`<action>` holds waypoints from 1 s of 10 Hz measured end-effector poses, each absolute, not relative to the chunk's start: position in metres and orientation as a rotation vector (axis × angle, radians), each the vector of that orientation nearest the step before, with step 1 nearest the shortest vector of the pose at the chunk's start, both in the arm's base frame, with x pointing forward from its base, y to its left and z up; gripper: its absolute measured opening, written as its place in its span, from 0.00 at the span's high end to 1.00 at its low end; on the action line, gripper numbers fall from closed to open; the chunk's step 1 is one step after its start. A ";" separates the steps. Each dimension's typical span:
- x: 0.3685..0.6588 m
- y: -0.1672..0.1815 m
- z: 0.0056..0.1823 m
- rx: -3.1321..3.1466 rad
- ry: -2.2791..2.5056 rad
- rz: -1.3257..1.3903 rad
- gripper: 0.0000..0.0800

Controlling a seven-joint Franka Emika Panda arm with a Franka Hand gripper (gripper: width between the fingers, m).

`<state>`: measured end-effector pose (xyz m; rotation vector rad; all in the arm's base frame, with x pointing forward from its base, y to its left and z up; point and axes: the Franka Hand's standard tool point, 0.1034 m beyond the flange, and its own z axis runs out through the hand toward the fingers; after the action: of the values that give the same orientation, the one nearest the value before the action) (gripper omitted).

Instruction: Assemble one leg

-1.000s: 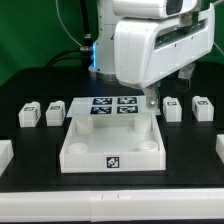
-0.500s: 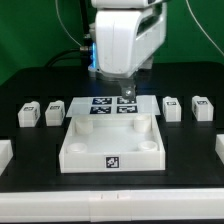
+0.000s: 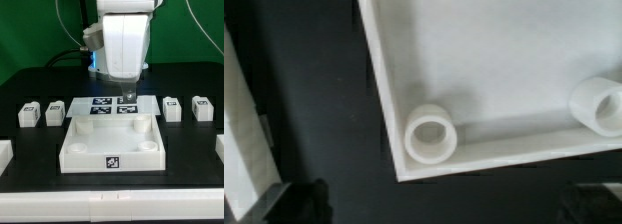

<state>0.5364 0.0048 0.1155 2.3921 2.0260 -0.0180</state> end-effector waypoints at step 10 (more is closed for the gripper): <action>0.447 -0.017 0.052 2.374 2.093 -0.031 0.19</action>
Offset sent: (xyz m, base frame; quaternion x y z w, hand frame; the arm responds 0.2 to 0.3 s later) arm 0.0000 0.0000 0.0000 0.0000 0.0000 0.0000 1.0000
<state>0.4472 -0.0167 0.0518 2.3740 2.0928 -0.0309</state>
